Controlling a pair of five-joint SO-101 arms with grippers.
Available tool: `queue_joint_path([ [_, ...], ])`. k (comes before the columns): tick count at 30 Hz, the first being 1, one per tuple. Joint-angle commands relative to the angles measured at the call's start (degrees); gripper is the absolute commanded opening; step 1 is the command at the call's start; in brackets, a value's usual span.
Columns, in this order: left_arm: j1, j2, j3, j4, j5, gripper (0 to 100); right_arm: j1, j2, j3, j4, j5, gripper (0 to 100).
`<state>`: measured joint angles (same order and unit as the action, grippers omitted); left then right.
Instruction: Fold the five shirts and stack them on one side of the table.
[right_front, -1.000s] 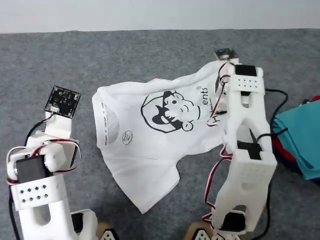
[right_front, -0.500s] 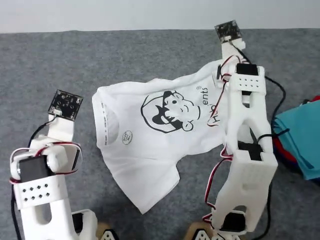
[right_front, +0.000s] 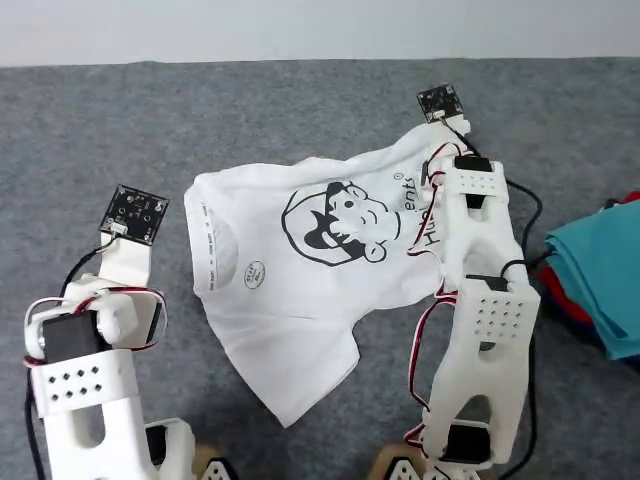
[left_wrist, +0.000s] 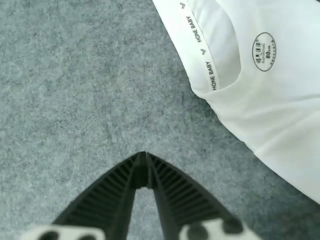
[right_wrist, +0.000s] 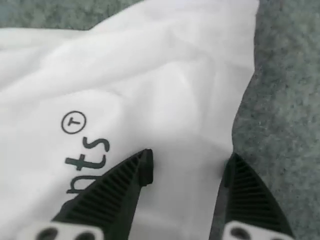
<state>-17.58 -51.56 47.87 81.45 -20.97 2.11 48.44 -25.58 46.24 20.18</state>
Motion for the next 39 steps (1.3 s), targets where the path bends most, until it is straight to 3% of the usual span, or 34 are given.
queue_joint_path([
  [1, -0.4, -1.1, -0.2, -1.0, -0.2, 0, -0.3, 0.6, -2.1, 1.5, 4.1, 13.5],
  [5, -0.4, -1.1, -0.2, -1.0, -0.2, 0, -1.2, -0.2, -2.1, 2.3, 10.1, 0.2],
  [13, -0.3, -1.1, -0.3, -1.0, -0.2, 0, -5.1, -13.5, -2.1, 10.3, 11.3, 0.9],
  [21, -0.1, -1.1, -0.6, -1.0, -0.2, 0, -12.9, -29.5, -2.0, 30.2, 11.5, 0.9],
  [30, -0.3, -1.1, -0.7, -1.0, -0.2, 0, -12.0, -34.8, -1.5, 56.8, 14.2, 0.9],
  [34, 0.0, -1.1, -1.3, 0.5, -0.2, 0, -10.0, -37.4, 9.5, 56.4, 19.5, 0.9],
  [39, 0.0, -1.1, -2.2, 1.6, -0.2, 0, -15.3, -41.1, 25.7, 55.3, 22.3, 0.9],
])
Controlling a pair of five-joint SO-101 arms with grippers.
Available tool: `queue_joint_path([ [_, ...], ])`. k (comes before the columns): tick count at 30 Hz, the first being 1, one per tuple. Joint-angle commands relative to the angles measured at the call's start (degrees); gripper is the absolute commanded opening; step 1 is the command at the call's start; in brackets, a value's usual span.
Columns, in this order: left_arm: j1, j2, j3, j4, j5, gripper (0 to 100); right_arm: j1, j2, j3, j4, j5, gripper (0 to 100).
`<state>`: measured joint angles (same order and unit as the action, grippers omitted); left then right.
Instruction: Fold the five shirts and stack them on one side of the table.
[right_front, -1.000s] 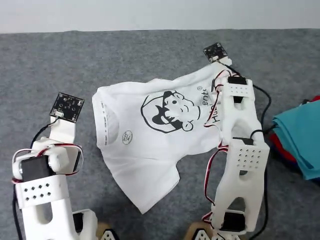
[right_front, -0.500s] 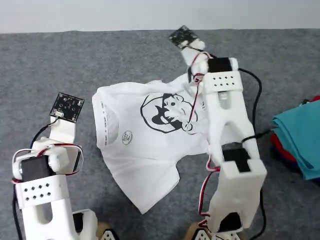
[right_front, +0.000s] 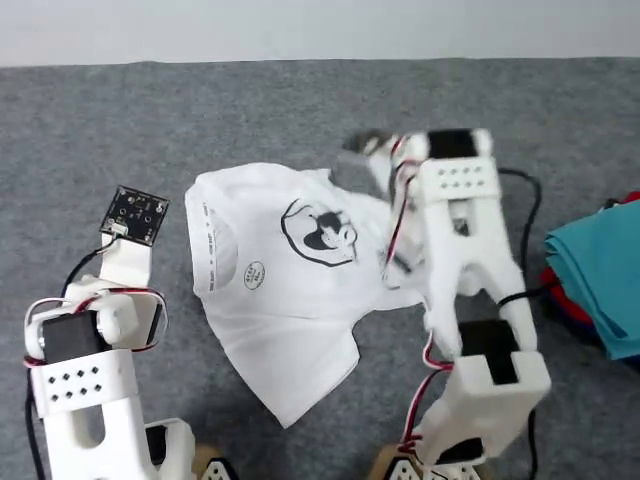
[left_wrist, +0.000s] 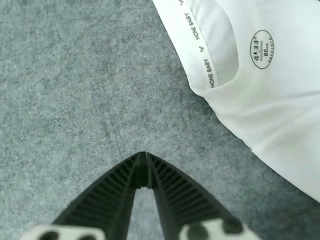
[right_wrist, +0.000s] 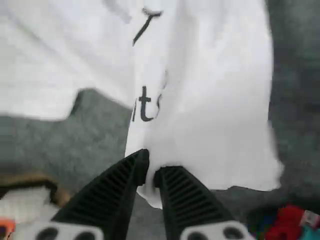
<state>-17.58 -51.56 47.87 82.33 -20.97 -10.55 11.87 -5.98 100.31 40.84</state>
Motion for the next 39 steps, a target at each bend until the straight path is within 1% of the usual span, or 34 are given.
queue_joint_path([
  [1, 0.0, -1.1, -2.1, 0.6, -0.2, 0, -3.6, -5.1, 7.6, -0.2, 1.5, 1.1],
  [4, 0.0, -1.1, -2.0, 0.5, -0.2, 0, -6.1, -6.4, 8.8, -2.0, 1.3, 3.5],
  [7, 0.0, -1.0, -1.7, 0.3, -0.2, 0, -8.9, -7.6, 8.7, -0.6, 0.6, 13.6],
  [10, -0.2, -0.8, -1.7, 0.3, -0.2, 0, -11.4, -9.4, 7.4, 1.5, -4.7, 24.0],
  [12, -0.2, -0.8, -1.7, 0.3, -0.2, 0, -12.5, -10.8, 6.7, 1.9, -9.3, 28.3],
  [19, -0.3, -0.8, -1.7, 0.3, -0.2, 0, -15.7, -19.1, 7.0, 2.4, -22.0, 29.2],
  [23, -0.3, -0.8, -1.7, 0.4, -0.2, 0, -15.6, -24.7, 10.5, 2.2, -30.3, 29.2],
  [27, -0.3, -0.7, -1.7, 0.2, -0.2, 0, -14.6, -25.9, 14.7, 2.1, -38.1, 29.2],
  [29, -0.3, -0.7, -1.7, 0.2, -0.2, 0, -13.6, -25.8, 17.3, 0.4, -38.3, 29.2],
  [32, -0.3, -0.7, -1.5, 0.2, -0.2, 0, -10.9, -25.8, 22.0, -5.7, -38.6, 29.2],
  [36, -0.4, -1.1, 0.4, -2.7, -0.2, 0, -5.5, -25.8, 26.1, -11.2, -38.2, 29.2],
  [39, -0.4, -1.1, 0.5, -5.3, -0.2, 0, -0.1, -25.8, 29.3, -17.4, -34.4, 29.2],
])
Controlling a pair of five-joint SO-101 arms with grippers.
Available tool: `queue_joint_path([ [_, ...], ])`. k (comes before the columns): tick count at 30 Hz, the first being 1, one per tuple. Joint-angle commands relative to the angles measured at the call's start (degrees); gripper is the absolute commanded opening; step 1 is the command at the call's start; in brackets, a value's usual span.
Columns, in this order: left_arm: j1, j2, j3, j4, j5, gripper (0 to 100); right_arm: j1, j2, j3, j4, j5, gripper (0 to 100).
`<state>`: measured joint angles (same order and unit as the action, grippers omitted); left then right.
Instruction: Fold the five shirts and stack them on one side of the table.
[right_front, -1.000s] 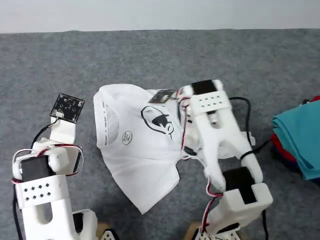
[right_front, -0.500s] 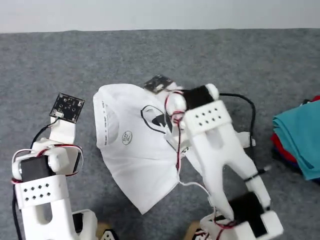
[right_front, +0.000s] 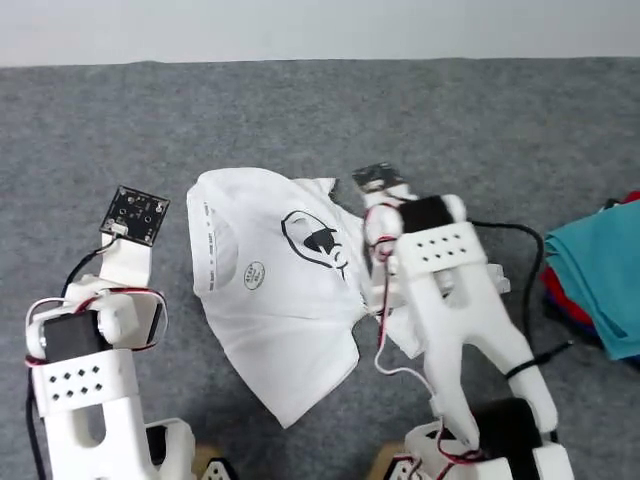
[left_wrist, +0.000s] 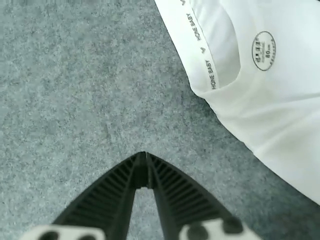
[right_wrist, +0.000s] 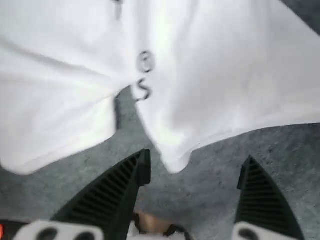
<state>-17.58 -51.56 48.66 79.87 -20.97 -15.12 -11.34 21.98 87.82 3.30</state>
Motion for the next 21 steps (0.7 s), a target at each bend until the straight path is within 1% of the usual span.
queue_joint_path([
  [1, -0.3, -1.1, -0.4, -3.8, -0.2, 0, 6.0, -2.6, 2.3, -7.3, 4.6, 29.2],
  [5, -0.1, -0.7, -0.3, -6.3, -0.2, 0, 9.4, -2.4, 6.0, -16.8, 6.2, 28.2],
  [10, -0.2, -0.7, -0.5, -6.4, -0.2, 0, 9.5, 3.1, 6.5, -23.3, 6.9, 16.5],
  [14, -0.3, -0.8, -0.8, -6.4, -0.2, 0, 9.5, 9.3, 6.5, -28.0, 6.9, 15.4],
  [17, -0.3, -1.0, -0.6, -6.4, -0.2, 0, 11.6, 12.4, 4.9, -28.4, 6.9, 15.4],
  [19, -0.3, -1.0, -0.5, -6.4, -0.2, 0, 13.6, 13.7, 2.3, -26.2, 6.9, 15.5],
  [21, -0.3, -0.7, -0.5, -6.4, -0.4, 0, 15.1, 14.0, -0.9, -23.6, 6.9, 18.3],
])
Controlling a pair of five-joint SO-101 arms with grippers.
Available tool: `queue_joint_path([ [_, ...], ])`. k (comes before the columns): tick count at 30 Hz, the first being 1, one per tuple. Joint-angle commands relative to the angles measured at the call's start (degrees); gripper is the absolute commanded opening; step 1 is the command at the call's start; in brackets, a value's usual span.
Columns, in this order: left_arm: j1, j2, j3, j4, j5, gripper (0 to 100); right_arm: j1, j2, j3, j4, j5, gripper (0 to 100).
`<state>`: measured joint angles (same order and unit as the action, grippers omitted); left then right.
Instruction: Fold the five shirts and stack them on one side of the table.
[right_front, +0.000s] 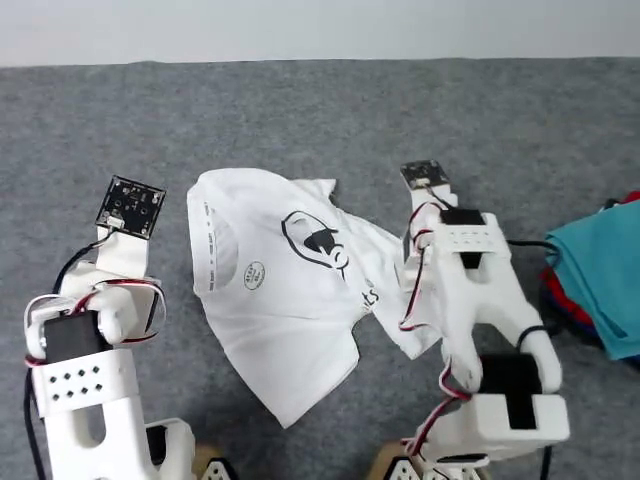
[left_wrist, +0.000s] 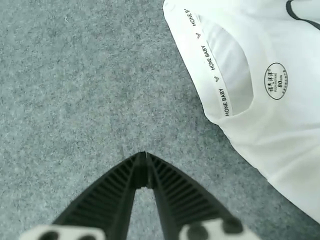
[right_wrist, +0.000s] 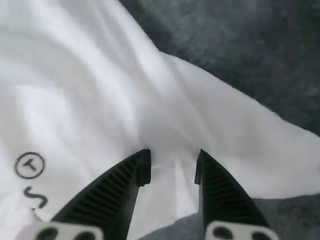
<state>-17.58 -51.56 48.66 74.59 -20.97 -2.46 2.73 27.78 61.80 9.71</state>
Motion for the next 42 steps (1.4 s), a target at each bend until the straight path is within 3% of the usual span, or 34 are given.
queue_joint_path([
  [1, -0.3, -0.7, -0.5, -1.1, -0.4, 0, 2.9, 0.0, -8.1, 3.6, 0.5, 20.6],
  [4, -0.3, -0.7, -0.4, -1.1, -0.4, 0, 2.9, 0.0, -12.0, 8.1, 0.5, 24.7],
  [7, -0.3, -0.7, -0.4, -1.1, -0.3, 0, 1.6, 0.0, -13.6, 10.6, 0.5, 21.1],
  [24, 0.0, -0.7, -0.7, -1.1, -0.3, 0, 5.8, 9.0, -14.0, 8.0, 0.2, 18.3],
  [32, 0.0, -0.7, -0.7, -1.1, -0.3, 0, 2.3, 10.1, -14.3, 7.9, 0.0, 12.1],
  [42, 0.0, -0.8, -0.8, -1.1, -0.4, 0, -1.2, 4.3, -14.9, 10.1, -0.1, 12.1],
])
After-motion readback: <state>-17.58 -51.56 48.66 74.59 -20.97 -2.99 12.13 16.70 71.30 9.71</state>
